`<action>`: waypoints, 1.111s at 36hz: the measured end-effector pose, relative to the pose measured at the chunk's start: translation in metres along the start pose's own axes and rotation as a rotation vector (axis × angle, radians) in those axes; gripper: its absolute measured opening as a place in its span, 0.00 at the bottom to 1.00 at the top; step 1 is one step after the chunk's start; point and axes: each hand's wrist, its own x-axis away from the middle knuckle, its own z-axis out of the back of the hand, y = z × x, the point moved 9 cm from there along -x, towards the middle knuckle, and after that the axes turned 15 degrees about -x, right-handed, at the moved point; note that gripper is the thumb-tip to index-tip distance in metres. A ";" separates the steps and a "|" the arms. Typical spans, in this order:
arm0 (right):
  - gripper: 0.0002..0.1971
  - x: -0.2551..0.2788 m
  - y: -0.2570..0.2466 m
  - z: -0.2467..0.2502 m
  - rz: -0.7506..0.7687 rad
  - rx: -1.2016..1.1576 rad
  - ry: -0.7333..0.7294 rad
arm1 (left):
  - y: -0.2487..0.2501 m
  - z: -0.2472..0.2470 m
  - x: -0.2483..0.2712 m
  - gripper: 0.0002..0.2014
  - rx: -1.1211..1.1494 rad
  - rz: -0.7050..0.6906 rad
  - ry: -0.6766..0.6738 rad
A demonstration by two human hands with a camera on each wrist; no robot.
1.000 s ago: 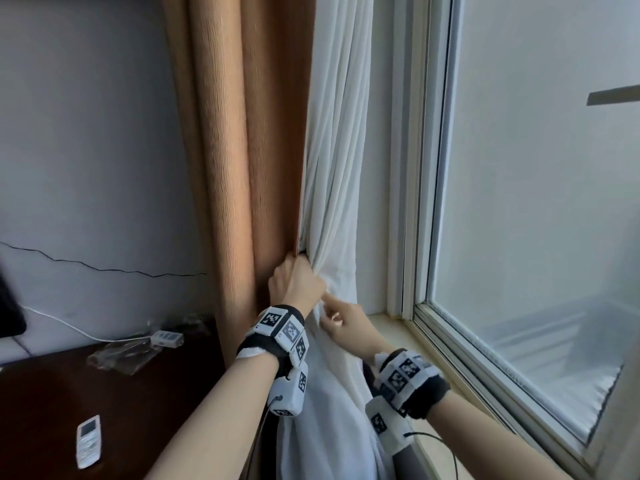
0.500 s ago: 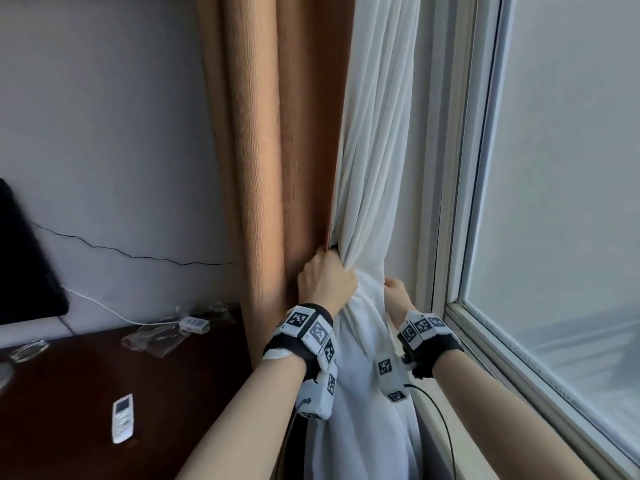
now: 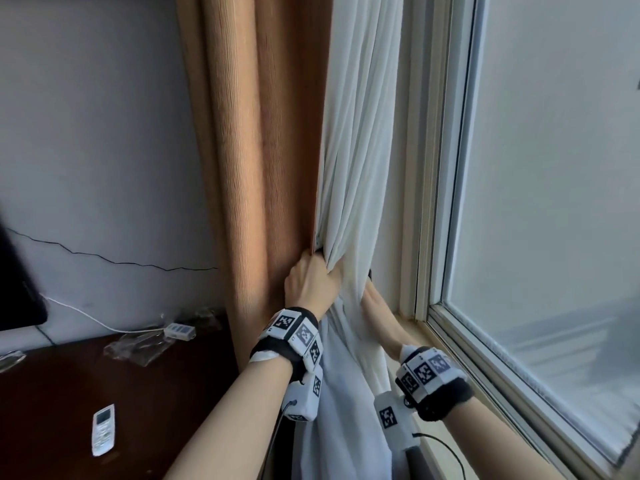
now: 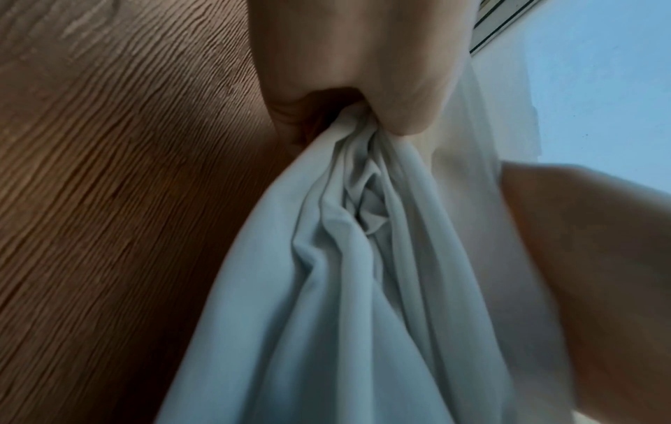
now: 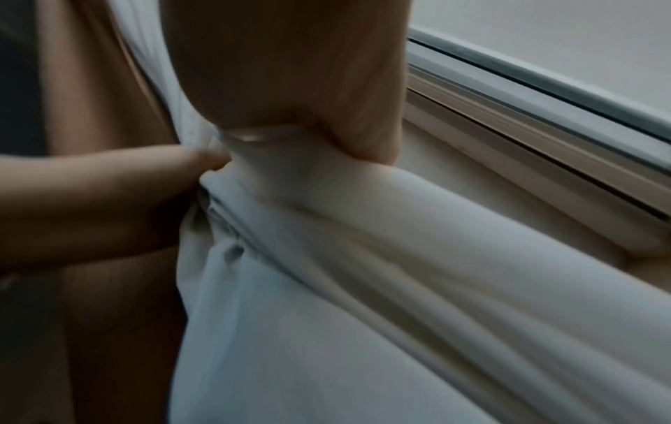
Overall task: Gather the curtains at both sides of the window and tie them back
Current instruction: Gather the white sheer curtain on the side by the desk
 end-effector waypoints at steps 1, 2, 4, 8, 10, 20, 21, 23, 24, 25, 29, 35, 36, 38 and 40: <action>0.24 0.001 -0.003 -0.002 0.009 0.039 -0.001 | 0.001 0.000 0.000 0.21 0.000 0.002 -0.007; 0.24 0.004 -0.007 -0.004 0.019 0.072 0.005 | 0.002 -0.001 0.001 0.20 0.001 0.002 -0.013; 0.29 0.010 -0.016 -0.007 0.071 0.134 0.027 | 0.002 -0.001 0.001 0.18 0.010 0.007 -0.023; 0.34 0.020 -0.025 -0.006 0.292 0.310 0.205 | -0.002 -0.002 0.001 0.16 0.037 0.031 -0.019; 0.29 0.023 -0.021 -0.011 0.363 0.457 0.242 | -0.002 -0.002 0.000 0.16 0.035 0.040 -0.017; 0.15 0.010 -0.007 -0.042 0.400 0.595 0.112 | -0.003 0.000 -0.001 0.24 0.043 0.055 -0.007; 0.13 0.009 -0.009 -0.046 0.407 0.612 0.092 | -0.003 0.001 0.000 0.28 0.035 0.062 -0.014; 0.11 0.009 -0.014 -0.053 0.435 0.627 0.050 | -0.002 0.004 0.000 0.33 -0.030 0.074 0.009; 0.11 0.008 -0.014 -0.054 0.423 0.617 0.033 | -0.003 0.005 0.000 0.30 -0.065 0.077 0.033; 0.11 0.005 -0.012 -0.052 0.383 0.593 0.022 | -0.005 0.006 -0.001 0.24 -0.087 0.081 0.054; 0.20 -0.004 -0.008 -0.032 0.225 0.421 -0.028 | -0.010 0.006 -0.004 0.13 -0.118 0.049 0.074; 0.11 -0.018 -0.009 0.060 0.163 0.189 0.546 | -0.013 0.004 -0.005 0.14 -0.060 -0.020 0.079; 0.19 -0.024 -0.003 0.059 0.124 0.157 0.515 | -0.013 0.003 -0.005 0.17 -0.043 -0.027 0.071; 0.32 -0.037 0.008 0.052 0.051 0.106 0.403 | -0.013 0.001 -0.006 0.21 -0.014 -0.048 0.055; 0.32 -0.045 0.015 0.042 0.026 0.076 0.316 | -0.014 0.000 -0.007 0.23 0.005 -0.064 0.049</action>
